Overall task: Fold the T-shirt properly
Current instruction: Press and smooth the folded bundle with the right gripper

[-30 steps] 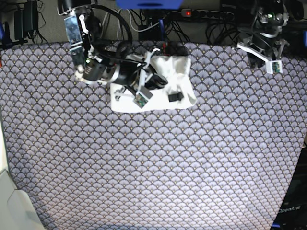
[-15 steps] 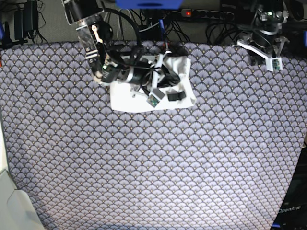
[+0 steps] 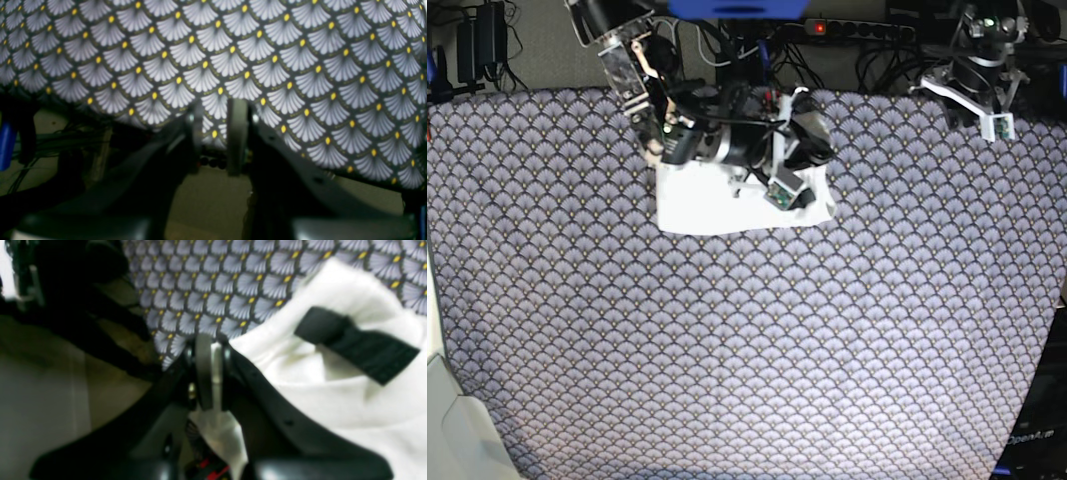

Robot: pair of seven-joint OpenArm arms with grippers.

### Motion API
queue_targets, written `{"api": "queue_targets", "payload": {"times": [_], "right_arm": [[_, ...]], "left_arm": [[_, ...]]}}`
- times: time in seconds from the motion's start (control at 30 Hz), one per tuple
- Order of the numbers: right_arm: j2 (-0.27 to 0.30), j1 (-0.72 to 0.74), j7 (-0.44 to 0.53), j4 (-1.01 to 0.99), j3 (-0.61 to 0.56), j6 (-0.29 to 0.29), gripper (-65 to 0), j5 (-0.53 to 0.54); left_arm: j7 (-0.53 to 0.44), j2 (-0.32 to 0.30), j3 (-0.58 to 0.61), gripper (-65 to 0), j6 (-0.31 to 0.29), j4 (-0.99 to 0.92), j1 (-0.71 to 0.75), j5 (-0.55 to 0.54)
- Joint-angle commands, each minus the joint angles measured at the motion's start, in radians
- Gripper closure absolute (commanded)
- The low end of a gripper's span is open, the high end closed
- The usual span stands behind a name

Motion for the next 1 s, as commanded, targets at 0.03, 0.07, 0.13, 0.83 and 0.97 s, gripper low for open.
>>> {"api": "queue_targets", "payload": {"times": [0.03, 0.07, 0.13, 0.83, 0.97], "right_arm": [[-0.006, 0.018, 0.031, -0.026, 0.0, 0.007, -2.2, 0.021], [-0.006, 0.023, 0.031, -0.042, -0.002, 0.007, -2.2, 0.021], [-0.006, 0.026, 0.032, -0.072, 0.0, 0.007, -2.2, 0.021], [-0.008, 0.156, 0.027, -0.071, 0.006, 0.007, -2.2, 0.021], [-0.008, 0.216, 0.031, -0.178, 0.005, 0.007, -2.2, 0.023]], "left_arm": [[-0.022, -0.007, -0.005, -12.2, 0.0, 0.018, 0.006, -0.002], [-0.022, -0.007, -0.005, -12.2, 0.0, 0.018, 0.006, -0.002], [-0.022, -0.007, -0.005, -12.2, 0.0, 0.018, 0.009, -0.002], [-0.023, -0.005, -0.005, -12.2, 0.0, 0.018, 0.023, -0.002], [-0.023, -0.005, -0.005, -12.2, 0.0, 0.018, 0.025, -0.002]]}}
